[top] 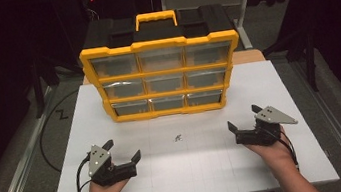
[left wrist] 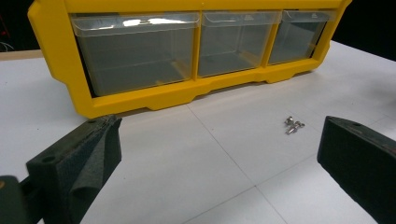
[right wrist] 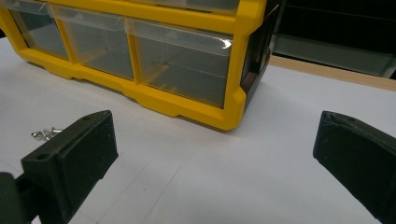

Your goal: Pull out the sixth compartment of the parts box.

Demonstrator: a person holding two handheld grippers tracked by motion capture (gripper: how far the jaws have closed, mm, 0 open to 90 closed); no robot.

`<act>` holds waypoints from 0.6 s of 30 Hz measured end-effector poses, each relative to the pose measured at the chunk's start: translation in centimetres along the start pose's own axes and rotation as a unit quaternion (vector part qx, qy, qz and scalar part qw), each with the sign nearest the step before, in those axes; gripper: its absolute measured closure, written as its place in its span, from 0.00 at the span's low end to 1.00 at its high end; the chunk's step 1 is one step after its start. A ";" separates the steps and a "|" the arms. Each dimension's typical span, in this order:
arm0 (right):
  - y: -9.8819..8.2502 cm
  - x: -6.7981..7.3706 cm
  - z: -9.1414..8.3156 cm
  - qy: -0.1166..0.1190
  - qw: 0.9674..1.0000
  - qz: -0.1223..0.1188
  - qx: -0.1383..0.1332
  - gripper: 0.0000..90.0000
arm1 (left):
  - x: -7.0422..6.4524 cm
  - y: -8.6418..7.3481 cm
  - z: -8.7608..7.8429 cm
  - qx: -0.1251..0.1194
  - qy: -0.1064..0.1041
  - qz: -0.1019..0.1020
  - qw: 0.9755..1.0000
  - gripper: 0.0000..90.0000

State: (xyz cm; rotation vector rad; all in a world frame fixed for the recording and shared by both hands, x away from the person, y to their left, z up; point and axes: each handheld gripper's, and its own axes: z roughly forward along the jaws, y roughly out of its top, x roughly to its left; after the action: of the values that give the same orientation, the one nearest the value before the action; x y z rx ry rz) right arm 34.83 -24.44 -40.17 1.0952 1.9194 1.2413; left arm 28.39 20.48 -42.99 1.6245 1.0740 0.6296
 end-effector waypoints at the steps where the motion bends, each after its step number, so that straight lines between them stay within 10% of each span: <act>1: 0.1 -0.1 0.2 0.000 1.000 -0.002 0.000 0.01 | 0.0 0.0 0.0 0.001 0.000 0.002 1.000 0.01; 18: 1.5 0.4 3.4 0.003 0.998 -0.056 0.017 0.01 | 0.1 -0.1 0.1 0.004 0.007 0.001 1.000 0.01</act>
State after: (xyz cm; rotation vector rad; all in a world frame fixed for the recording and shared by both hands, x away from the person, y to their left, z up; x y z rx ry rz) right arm 37.88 -22.30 -40.09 0.9859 1.9845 1.1567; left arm 28.48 20.56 -43.08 1.6309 1.0871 0.6388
